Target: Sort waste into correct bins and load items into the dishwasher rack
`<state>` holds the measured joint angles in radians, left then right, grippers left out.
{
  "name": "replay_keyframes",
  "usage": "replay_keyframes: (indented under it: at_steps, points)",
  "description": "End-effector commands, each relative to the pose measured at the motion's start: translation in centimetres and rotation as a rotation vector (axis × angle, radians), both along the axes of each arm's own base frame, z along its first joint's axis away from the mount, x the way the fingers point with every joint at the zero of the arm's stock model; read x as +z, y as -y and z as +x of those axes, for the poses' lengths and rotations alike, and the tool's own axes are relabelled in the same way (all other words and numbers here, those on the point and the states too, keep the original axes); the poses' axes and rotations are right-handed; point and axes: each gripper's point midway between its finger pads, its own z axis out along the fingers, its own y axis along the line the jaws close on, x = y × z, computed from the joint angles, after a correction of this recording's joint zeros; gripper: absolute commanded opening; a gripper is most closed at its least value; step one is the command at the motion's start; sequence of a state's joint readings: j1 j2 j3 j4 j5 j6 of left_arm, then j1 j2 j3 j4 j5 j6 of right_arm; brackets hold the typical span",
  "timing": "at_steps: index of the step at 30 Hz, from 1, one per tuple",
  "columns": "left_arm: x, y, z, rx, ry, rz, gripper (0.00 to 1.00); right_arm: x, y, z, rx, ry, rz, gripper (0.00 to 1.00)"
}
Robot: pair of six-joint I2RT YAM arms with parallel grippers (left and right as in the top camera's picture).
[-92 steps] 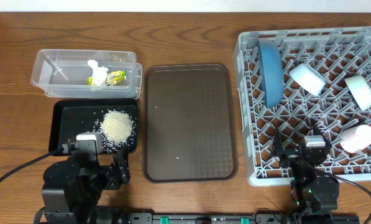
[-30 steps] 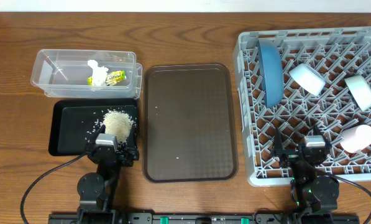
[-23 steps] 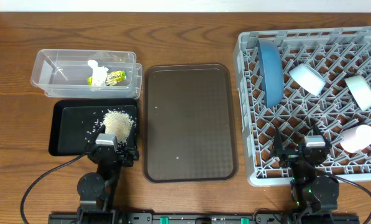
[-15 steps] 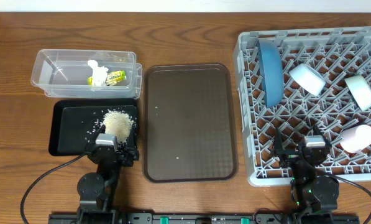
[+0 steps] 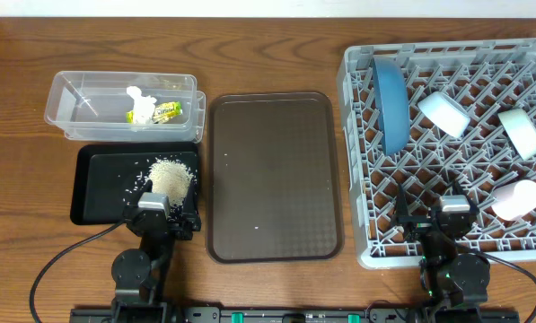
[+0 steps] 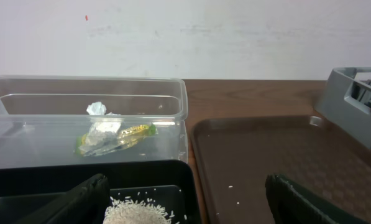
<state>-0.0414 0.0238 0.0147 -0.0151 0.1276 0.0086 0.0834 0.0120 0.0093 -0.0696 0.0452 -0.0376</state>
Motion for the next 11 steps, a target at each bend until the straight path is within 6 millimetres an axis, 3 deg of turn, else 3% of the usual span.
replay_keyframes:
  at_steps: [1, 11]
  points:
    - [-1.43, 0.29, -0.17, -0.019, -0.046, 0.017, 0.83, -0.06, 0.20, 0.00, -0.010, 0.003, -0.013, 0.99]
    - [-1.43, 0.29, -0.17, -0.019, -0.046, 0.017, 0.83, -0.06, 0.20, 0.00, -0.010, 0.003, -0.013, 0.99]
